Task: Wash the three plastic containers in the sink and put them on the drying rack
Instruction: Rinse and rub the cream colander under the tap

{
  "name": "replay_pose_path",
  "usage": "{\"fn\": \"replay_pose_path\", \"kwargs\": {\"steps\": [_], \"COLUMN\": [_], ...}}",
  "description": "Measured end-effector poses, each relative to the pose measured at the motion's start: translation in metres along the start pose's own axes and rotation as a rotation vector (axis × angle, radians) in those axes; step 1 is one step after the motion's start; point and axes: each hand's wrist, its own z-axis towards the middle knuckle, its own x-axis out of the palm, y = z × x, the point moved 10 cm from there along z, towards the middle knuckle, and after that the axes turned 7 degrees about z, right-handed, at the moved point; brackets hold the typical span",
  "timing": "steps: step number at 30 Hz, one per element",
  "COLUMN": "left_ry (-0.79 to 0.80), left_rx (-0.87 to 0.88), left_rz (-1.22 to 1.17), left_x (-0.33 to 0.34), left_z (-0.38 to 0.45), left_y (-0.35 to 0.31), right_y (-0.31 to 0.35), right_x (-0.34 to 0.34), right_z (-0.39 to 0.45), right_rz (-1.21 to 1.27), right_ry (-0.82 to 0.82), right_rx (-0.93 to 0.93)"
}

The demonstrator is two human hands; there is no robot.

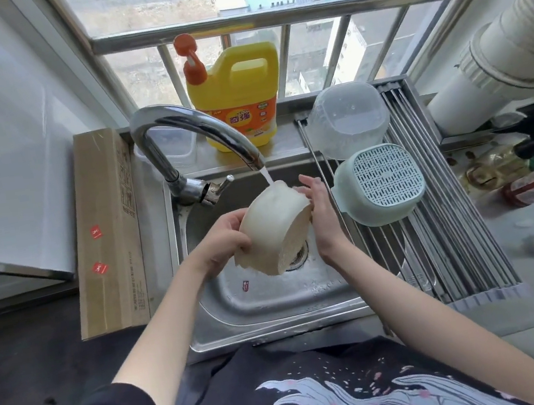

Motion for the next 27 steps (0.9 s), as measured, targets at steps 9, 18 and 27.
{"fn": "replay_pose_path", "kwargs": {"steps": [9,18,27], "left_ry": [-0.298,-0.325,-0.205], "left_rx": [-0.052,-0.020,-0.003], "left_rz": [0.018,-0.111,-0.425], "left_x": [-0.002,-0.006,-0.009], "left_z": [-0.005,-0.015,-0.004], "left_y": [-0.001,0.010,-0.002], "right_y": [0.020,0.047,0.039], "right_x": [0.032,0.036,0.082], "right_z": [-0.008,-0.004,-0.034], "right_rz": [-0.997,-0.663,-0.774], "right_ry": [0.094,0.016,0.354], "right_rx": [-0.284,-0.383,-0.719]}}
